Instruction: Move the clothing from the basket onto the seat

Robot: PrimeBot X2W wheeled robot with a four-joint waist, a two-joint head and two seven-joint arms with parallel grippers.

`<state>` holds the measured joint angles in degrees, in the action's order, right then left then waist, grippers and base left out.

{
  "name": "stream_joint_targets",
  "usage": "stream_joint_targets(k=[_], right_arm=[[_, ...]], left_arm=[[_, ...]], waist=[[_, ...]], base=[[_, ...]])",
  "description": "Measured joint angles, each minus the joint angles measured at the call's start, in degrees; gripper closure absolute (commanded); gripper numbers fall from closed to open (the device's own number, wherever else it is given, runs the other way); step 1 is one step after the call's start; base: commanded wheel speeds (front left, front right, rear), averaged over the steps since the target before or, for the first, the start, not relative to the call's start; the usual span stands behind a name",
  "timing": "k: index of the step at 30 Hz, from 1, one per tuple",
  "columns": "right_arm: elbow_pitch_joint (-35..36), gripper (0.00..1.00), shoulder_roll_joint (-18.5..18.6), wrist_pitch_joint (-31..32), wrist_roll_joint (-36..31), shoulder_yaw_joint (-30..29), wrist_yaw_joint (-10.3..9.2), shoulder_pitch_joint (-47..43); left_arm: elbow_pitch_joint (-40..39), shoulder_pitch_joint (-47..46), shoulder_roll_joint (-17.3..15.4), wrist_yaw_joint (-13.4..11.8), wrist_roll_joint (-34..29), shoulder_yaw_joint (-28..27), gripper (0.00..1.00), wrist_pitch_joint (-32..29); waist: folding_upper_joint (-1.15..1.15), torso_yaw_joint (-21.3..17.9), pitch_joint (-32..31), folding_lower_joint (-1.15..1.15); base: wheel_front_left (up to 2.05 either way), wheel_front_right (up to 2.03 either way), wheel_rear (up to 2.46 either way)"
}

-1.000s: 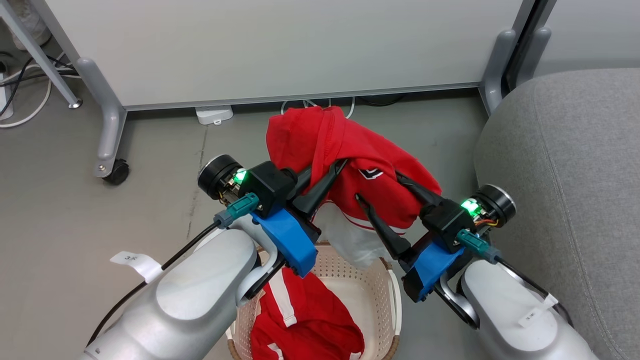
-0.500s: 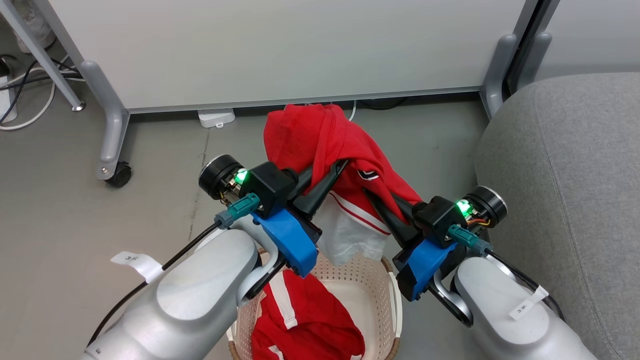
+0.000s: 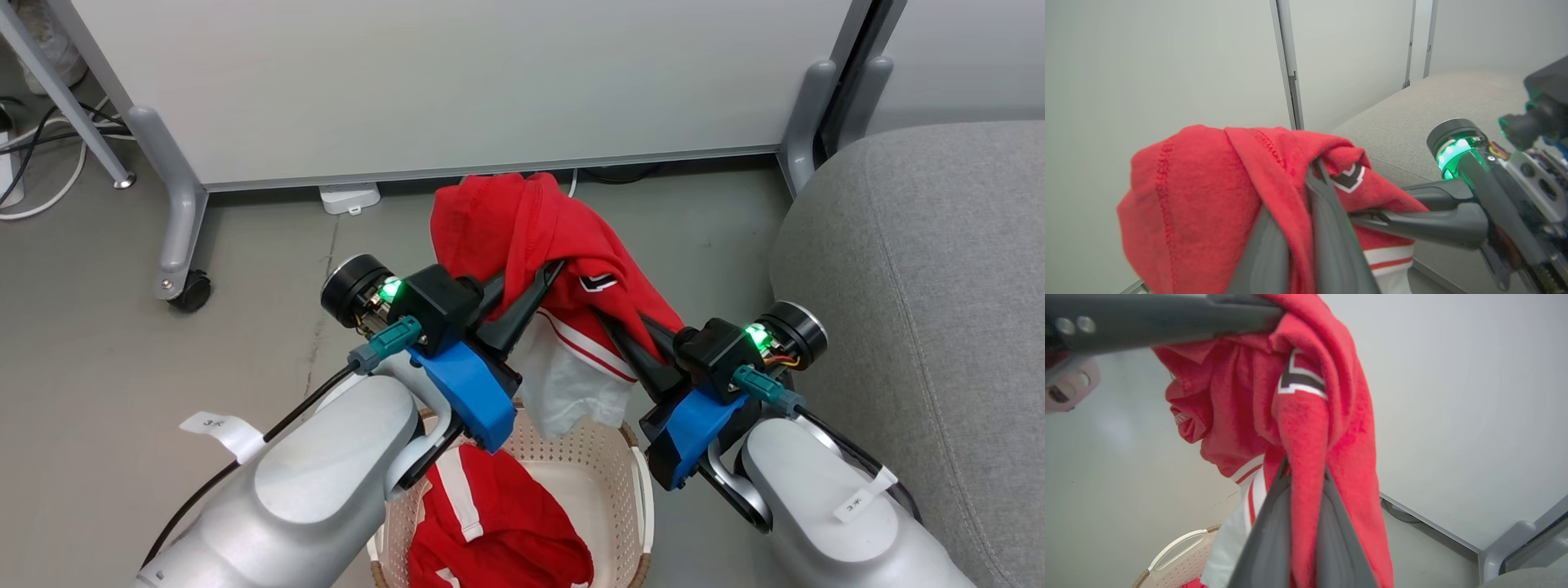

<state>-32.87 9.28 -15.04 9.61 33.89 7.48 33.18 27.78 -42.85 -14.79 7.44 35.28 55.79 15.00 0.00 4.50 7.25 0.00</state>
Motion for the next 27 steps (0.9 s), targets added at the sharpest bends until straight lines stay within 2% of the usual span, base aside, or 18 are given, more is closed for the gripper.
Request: stream_joint_targets(k=[1, 6, 16, 27], right_arm=[[0.05, 1.0, 0.01, 0.0, 0.03, -0.04, 0.0, 0.0], [0.44, 1.0, -0.02, 0.0, 0.18, -1.11, 0.0, -0.07], [2.99, 1.0, 0.16, 0.0, 0.34, -7.4, 0.0, -1.76], [7.58, 1.0, -0.38, 0.0, -0.66, -15.15, 0.0, -4.81]], left_arm=[[0.1, 0.08, 0.05, 0.0, -0.07, -0.24, 0.0, 0.0], [0.96, 0.42, 0.32, 0.0, -1.24, -1.11, 0.0, 0.0], [1.68, 1.56, 0.54, 0.0, -2.66, -1.76, 0.0, 0.03], [1.45, 3.22, 0.81, 0.0, -5.47, -5.2, 0.0, 0.07]], waist=[[0.0, -0.01, -0.01, 0.0], [0.0, -0.01, 0.02, 0.0], [0.0, 0.03, 0.23, 0.0], [0.0, -2.54, 0.94, 0.0]], base=[[0.0, 0.0, 0.0], [0.0, 0.0, 0.0], [0.0, 0.0, 0.0], [0.0, 0.0, 0.0]])
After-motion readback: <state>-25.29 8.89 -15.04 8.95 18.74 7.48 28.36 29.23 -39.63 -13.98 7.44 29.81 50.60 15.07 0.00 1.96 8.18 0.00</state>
